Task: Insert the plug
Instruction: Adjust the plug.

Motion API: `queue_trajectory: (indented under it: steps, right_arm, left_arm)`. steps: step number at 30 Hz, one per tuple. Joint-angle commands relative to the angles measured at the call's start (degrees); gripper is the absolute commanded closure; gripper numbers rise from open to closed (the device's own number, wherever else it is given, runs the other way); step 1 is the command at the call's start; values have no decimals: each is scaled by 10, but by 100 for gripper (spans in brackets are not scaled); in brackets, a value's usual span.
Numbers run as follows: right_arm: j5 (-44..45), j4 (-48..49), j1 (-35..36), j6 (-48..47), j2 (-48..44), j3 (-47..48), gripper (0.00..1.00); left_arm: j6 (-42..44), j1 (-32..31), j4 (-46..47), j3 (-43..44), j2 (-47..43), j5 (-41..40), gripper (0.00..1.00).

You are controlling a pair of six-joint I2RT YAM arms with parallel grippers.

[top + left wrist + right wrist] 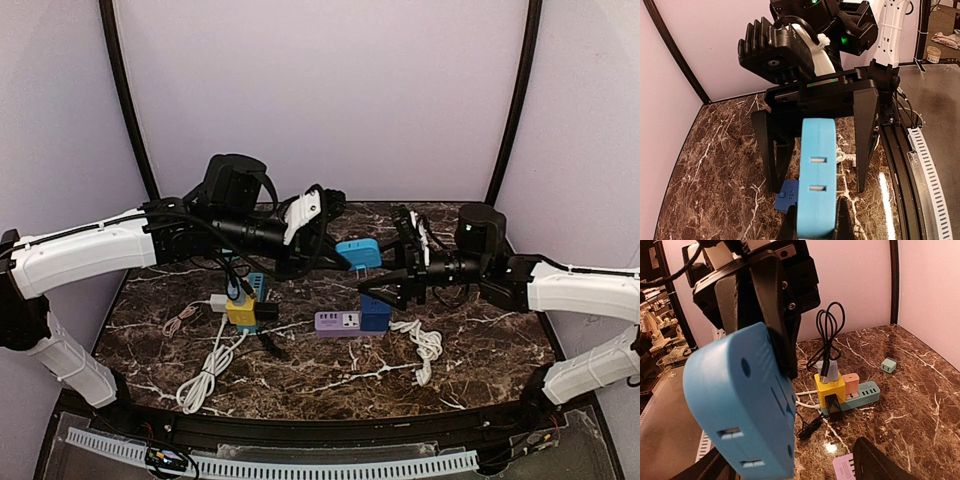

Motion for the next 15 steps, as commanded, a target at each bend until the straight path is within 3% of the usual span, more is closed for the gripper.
queue_trajectory:
  steps: [1,4,8,11,15]
  right_arm:
    - [-57,59,-4,35,21,25,20]
    - [-91,55,-4,28,33,33,17]
    - [-70,49,-5,37,44,41,18]
    - [-69,54,-5,46,51,47,23]
    - [-43,31,-7,38,59,56,38]
  left_arm:
    - [22,0,-13,-8,-24,10,99]
    - [29,0,-14,-8,-25,4,99]
    - [39,0,-15,-13,-28,8,99]
    - [45,0,-15,-17,-28,9,99]
    - [46,0,-14,-18,-32,6,99]
